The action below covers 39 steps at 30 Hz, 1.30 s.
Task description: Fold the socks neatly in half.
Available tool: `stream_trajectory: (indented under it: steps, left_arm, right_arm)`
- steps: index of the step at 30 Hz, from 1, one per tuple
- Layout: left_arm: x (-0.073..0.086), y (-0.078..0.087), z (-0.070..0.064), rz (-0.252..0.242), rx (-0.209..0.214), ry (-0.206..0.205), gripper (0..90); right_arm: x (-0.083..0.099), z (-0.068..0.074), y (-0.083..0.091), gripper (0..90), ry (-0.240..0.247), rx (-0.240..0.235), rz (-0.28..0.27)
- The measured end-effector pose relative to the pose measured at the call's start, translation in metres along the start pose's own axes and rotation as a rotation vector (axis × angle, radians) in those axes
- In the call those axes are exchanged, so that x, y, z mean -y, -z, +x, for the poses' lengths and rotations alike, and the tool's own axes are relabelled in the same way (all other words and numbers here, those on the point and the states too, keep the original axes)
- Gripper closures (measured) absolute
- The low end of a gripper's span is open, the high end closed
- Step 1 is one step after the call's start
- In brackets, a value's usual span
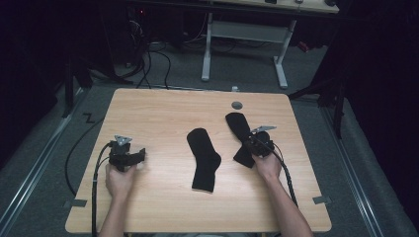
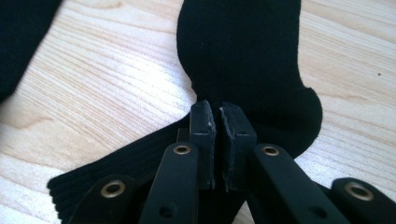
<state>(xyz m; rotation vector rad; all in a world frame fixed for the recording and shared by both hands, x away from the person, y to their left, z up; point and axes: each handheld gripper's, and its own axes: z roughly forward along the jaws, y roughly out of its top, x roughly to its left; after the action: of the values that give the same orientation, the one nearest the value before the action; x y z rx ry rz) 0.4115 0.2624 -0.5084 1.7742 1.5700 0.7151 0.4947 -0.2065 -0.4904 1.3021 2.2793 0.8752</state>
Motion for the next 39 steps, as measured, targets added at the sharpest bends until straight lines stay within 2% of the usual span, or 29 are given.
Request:
stream_trajectory:
  steps: [1,4,6,9,15,21,39]
  left_arm:
    - [0.000,0.000,0.000,0.000,0.000,0.000,28.8]
    - [0.000,0.000,0.000,0.000,0.000,0.000,28.9]
    - [0.000,0.000,0.000,-0.001,0.000,0.001,28.9]
    - [0.000,0.000,0.000,0.000,0.000,0.000,28.9]
    - [0.000,0.000,0.000,0.001,-0.001,-0.002,28.9]
    - [0.000,0.000,0.000,0.001,-0.004,-0.004,28.8]
    - [0.000,-0.001,-0.002,0.005,-0.013,-0.015,28.6]
  right_arm:
    - [0.000,0.000,0.003,84.5,-0.010,-0.006,-0.027]
    - [-0.001,0.000,0.009,84.5,-0.015,-0.016,-0.048]
    - [-0.005,0.002,0.018,84.6,-0.005,-0.021,-0.080]
    - [-0.008,0.003,0.026,84.7,0.003,-0.025,-0.098]
    - [-0.012,0.001,0.036,84.8,-0.001,-0.028,-0.120]
    - [-0.017,0.000,0.048,85.0,-0.004,-0.050,-0.155]
    - [-0.037,0.015,0.074,85.0,0.031,-0.095,-0.218]
